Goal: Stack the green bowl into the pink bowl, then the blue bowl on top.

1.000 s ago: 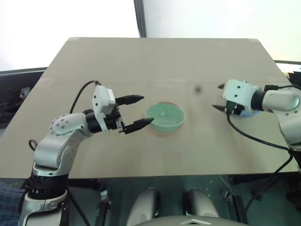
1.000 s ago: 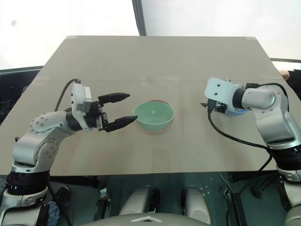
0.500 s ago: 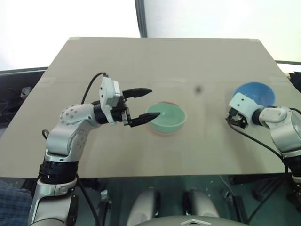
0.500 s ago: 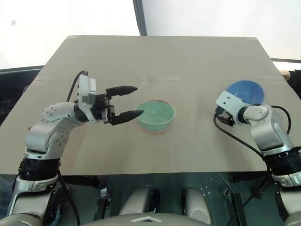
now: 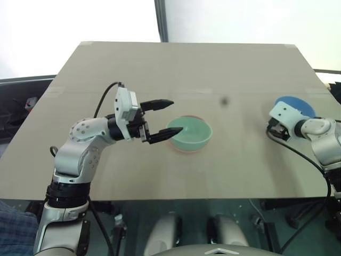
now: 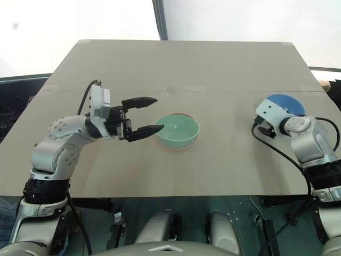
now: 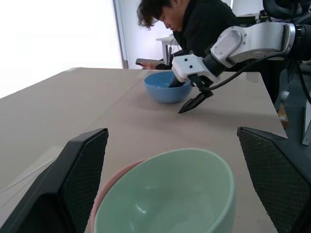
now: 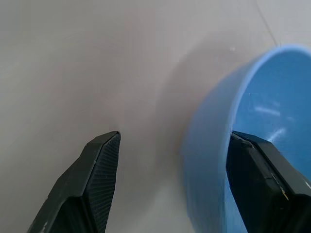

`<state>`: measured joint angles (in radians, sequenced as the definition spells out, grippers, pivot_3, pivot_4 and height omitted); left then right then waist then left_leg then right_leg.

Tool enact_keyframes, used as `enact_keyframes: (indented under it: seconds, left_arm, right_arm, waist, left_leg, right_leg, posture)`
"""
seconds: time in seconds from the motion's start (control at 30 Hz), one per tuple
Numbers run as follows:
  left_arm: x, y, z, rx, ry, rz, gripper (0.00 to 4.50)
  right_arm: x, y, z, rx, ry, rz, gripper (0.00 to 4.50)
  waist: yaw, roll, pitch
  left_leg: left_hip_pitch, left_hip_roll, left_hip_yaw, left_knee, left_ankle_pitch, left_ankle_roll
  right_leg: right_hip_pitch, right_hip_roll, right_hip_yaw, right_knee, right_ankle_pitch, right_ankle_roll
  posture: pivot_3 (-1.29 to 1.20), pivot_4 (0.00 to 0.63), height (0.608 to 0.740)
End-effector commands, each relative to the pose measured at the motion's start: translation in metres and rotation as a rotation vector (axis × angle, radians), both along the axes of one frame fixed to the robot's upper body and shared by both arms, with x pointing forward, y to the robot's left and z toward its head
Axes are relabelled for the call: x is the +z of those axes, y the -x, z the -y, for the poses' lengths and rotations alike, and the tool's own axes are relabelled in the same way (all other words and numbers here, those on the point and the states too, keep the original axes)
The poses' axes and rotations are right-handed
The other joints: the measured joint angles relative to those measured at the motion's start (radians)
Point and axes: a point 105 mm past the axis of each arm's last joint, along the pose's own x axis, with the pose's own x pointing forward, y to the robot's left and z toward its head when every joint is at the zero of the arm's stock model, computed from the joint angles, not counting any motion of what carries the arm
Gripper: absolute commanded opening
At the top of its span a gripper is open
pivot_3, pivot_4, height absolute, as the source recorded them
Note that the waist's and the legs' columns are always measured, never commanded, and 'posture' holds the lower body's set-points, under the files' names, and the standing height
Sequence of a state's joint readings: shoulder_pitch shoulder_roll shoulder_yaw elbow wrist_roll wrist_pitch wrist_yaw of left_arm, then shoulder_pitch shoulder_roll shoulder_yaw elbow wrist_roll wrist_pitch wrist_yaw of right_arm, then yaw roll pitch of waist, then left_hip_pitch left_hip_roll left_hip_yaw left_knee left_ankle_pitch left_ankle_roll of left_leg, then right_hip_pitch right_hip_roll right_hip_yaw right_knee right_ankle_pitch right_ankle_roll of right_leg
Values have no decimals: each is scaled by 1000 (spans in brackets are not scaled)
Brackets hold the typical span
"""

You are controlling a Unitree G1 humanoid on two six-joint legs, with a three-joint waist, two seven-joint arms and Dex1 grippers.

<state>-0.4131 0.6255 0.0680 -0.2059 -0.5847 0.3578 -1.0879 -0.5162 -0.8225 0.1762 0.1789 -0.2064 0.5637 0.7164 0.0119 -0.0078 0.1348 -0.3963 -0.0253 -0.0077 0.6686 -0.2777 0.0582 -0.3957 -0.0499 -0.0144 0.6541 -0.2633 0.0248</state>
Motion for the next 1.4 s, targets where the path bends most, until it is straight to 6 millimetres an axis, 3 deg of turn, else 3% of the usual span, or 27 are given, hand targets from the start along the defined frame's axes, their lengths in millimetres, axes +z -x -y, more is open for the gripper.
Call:
enact_keyframes:
  seconds: [0.03, 0.17, 0.5, 0.7, 0.83, 0.93, 1.0, 1.17, 1.4]
  left_arm:
    - [9, 3, 1, -13, 0, 51, 4500]
    - [9, 4, 1, -12, -1, 51, 4500]
    - [8, 3, 0, -7, -1, 46, 4500]
    - [8, 2, 0, -6, 0, 44, 4500]
    - [7, 2, -1, -2, -1, 44, 4500]
    - [7, 3, -2, -1, -2, 43, 4500]
    - [6, 3, -3, 0, -3, 44, 4500]
    - [6, 2, -4, 3, -8, 44, 4500]
    - [3, 3, -10, 17, -23, 39, 4500]
  right_arm:
    - [9, -1, 10, -11, 18, 36, 1869]
    - [10, -3, 9, -9, 17, 37, 165]
    - [17, 1, -12, 80, 25, 45, 165]
    - [34, 0, -29, 127, 9, 101, 165]
    - [66, 8, -80, 343, -78, 174, 165]
    - [88, 42, -143, 661, -132, 189, 165]
    - [92, 58, -167, 777, -111, 181, 165]
    - [86, 77, -206, 939, -52, 141, 165]
    - [73, 81, -238, 1032, 3, 144, 165]
  waist:
    - [0, 0, 0]
    - [0, 0, 0]
    - [0, 0, 0]
    - [0, 0, 0]
    - [-2, 0, 0]
    - [-3, 0, 0]
    - [-1, 0, 0]
    - [2, -1, 0]
    - [0, -1, 0]
  left_leg:
    - [0, 0, 0, 0, 0, 0]
    - [0, 0, 0, 0, 0, 0]
    - [0, 0, 0, 0, 0, 0]
    - [0, 0, 0, 0, 0, 0]
    - [0, 0, 0, 0, 0, 0]
    - [0, 1, 0, 0, 0, 0]
    - [0, 1, 0, 0, 0, 0]
    - [0, 1, -1, 1, 0, 0]
    - [0, 0, -1, 1, 0, 0]
  right_leg:
    - [0, 0, 0, 0, 0, 0]
    - [0, 0, 0, 0, 0, 0]
    - [0, 1, 0, 1, 0, 0]
    - [0, 1, 0, 1, 0, 0]
    - [0, 1, 0, 1, 0, 0]
    - [0, 1, 0, 1, 0, 0]
    - [0, 1, 0, 1, 0, 0]
    - [0, 1, 0, 1, 0, 0]
    - [-1, 1, 0, 2, 0, 0]
  posture:
    - [0, 150, 740]
    - [0, 150, 740]
    - [0, 150, 740]
    - [0, 150, 740]
    - [0, 150, 740]
    - [0, 150, 740]
    - [0, 150, 740]
    - [0, 150, 740]
    - [0, 150, 740]
